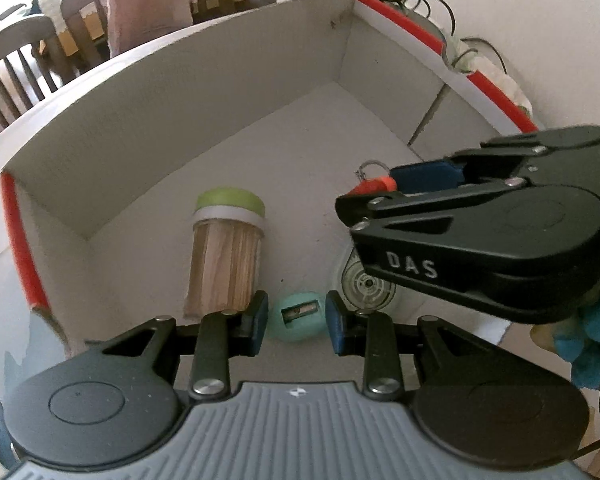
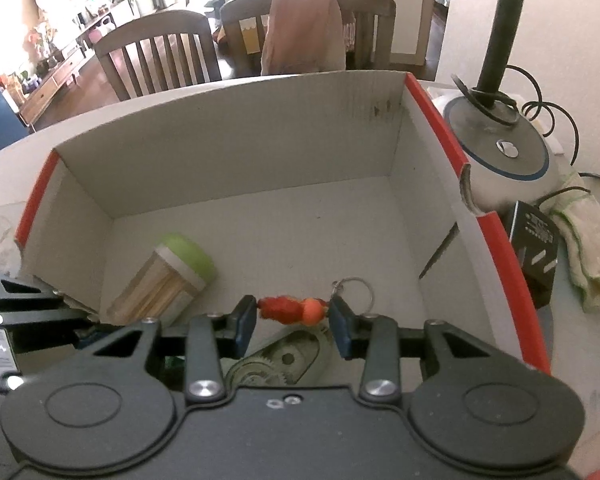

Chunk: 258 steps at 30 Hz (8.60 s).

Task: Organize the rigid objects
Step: 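Lower both items into the box and open both grippers, then withdraw both grippers from the box back over the remaining items, then grasp the pink heart bowl with the left gripper while the right grasps the pink penguin figure, then carry the heart bowl and penguin figure together over the red box, then lower both items into the red box and open both grippers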

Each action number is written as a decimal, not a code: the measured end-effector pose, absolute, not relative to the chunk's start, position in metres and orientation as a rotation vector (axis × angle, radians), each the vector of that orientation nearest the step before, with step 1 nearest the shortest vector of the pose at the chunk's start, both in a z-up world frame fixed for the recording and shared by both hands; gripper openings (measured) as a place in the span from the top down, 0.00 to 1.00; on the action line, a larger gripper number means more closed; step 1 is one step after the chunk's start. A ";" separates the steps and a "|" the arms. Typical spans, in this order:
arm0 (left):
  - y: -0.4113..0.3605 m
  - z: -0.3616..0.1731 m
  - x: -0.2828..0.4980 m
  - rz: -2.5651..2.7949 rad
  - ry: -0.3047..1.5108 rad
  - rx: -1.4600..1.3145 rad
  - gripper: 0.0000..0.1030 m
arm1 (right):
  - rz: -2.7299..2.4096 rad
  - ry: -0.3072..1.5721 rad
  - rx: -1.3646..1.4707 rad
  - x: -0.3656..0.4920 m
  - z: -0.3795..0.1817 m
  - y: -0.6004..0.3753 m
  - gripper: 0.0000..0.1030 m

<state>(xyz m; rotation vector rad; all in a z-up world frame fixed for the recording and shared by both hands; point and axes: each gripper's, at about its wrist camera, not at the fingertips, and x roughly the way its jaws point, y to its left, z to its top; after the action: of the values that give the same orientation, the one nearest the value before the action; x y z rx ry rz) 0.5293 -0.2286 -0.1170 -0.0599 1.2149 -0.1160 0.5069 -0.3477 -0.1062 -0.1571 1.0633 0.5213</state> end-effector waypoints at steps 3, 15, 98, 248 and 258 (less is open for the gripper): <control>-0.229 -0.111 0.521 -0.121 1.189 -0.053 0.71 | 0.528 1.047 -0.129 0.503 -0.099 -0.351 0.61; -0.225 -0.073 0.484 -0.117 1.069 -0.101 0.71 | 0.536 0.961 -0.069 0.476 -0.064 -0.352 0.52; 0.062 -0.102 0.129 0.068 0.799 -0.308 0.01 | 0.630 0.953 -0.005 0.167 -0.067 -0.159 0.13; -0.223 -0.085 0.523 -0.153 1.054 -0.080 0.25 | 0.396 1.016 0.059 0.542 -0.104 -0.353 0.69; -0.222 -0.107 0.549 -0.128 1.160 -0.100 0.25 | 0.434 1.103 0.023 0.550 -0.121 -0.338 0.69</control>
<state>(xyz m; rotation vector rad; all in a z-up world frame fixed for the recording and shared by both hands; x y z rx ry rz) 0.5495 -0.2215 -0.1068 -0.1003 1.1598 -0.1276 0.5500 -0.3376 -0.1207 0.0228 1.1029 0.4341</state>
